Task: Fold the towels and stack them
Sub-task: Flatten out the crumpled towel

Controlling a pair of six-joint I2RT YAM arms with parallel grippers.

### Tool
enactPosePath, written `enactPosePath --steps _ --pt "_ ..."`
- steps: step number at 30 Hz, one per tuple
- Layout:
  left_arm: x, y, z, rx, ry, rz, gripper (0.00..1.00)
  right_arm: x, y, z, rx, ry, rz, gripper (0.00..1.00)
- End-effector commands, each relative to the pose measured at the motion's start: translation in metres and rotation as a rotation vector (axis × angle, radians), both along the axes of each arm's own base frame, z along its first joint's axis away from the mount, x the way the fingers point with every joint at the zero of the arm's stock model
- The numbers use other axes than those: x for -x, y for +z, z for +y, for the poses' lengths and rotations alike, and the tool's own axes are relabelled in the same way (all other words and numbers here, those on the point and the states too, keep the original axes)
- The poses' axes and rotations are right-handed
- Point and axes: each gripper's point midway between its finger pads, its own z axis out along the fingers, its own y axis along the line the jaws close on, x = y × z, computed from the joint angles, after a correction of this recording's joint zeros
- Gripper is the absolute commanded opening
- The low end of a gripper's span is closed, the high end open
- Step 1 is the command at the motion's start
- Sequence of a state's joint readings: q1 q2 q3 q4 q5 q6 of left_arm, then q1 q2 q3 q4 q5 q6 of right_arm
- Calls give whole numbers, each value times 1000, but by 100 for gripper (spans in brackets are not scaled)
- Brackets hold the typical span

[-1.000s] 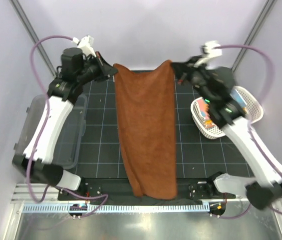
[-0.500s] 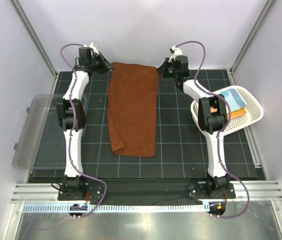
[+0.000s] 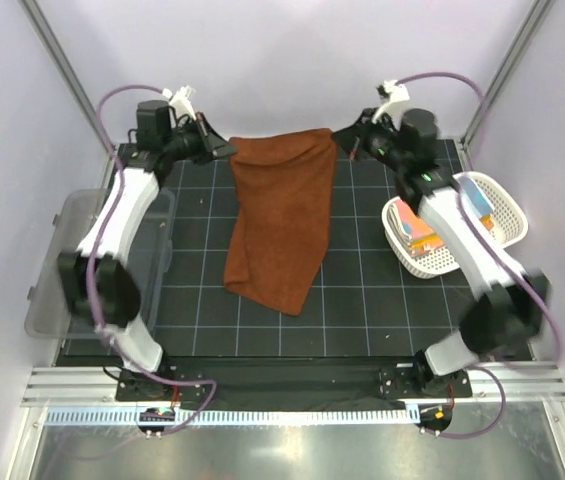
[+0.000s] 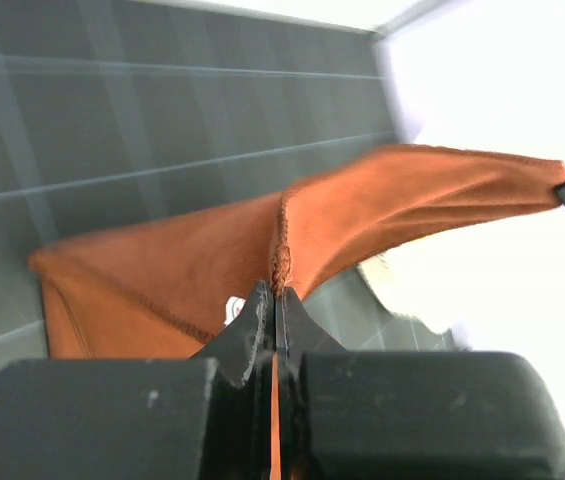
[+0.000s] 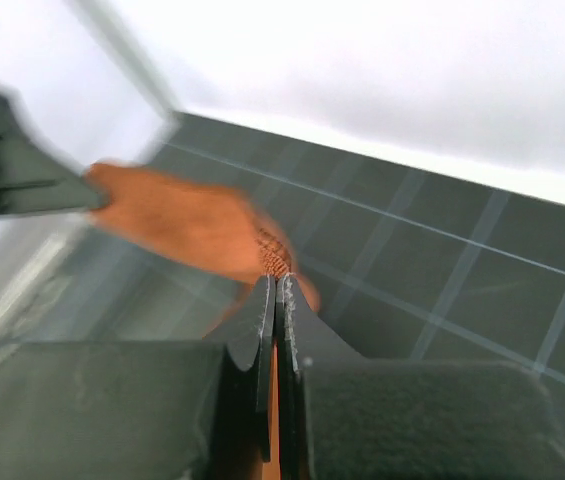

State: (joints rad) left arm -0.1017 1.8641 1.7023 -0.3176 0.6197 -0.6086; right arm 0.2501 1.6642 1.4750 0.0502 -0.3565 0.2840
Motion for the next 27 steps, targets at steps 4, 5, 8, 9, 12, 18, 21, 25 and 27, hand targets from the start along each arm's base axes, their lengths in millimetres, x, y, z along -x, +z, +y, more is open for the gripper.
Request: enactPosePath --steps 4,5,8,9,12,18,21,25,27 --pt "174 116 -24 -100 -171 -340 0 179 80 -2 -43 174 -130 1" --pt "200 104 -32 -111 -206 -304 0 225 101 -8 -69 203 -185 1" --pt "269 129 -29 -31 -222 -369 0 300 105 -25 -135 247 -221 1" --pt "285 138 -28 -3 -222 -395 0 316 110 -28 -164 264 -244 1" --pt "327 162 -21 101 -223 -438 0 355 133 -44 -273 248 -315 1" --pt "333 195 -19 137 -214 -489 0 360 184 -62 -386 160 -443 1" --pt "307 209 -22 107 -176 -486 0 337 208 -65 -367 96 -476 1" --pt "251 229 -19 -15 -59 -526 0 276 222 -78 -277 -105 -499 1" --pt "201 204 -15 -122 46 -447 0 227 209 -70 -195 -158 -448 1"
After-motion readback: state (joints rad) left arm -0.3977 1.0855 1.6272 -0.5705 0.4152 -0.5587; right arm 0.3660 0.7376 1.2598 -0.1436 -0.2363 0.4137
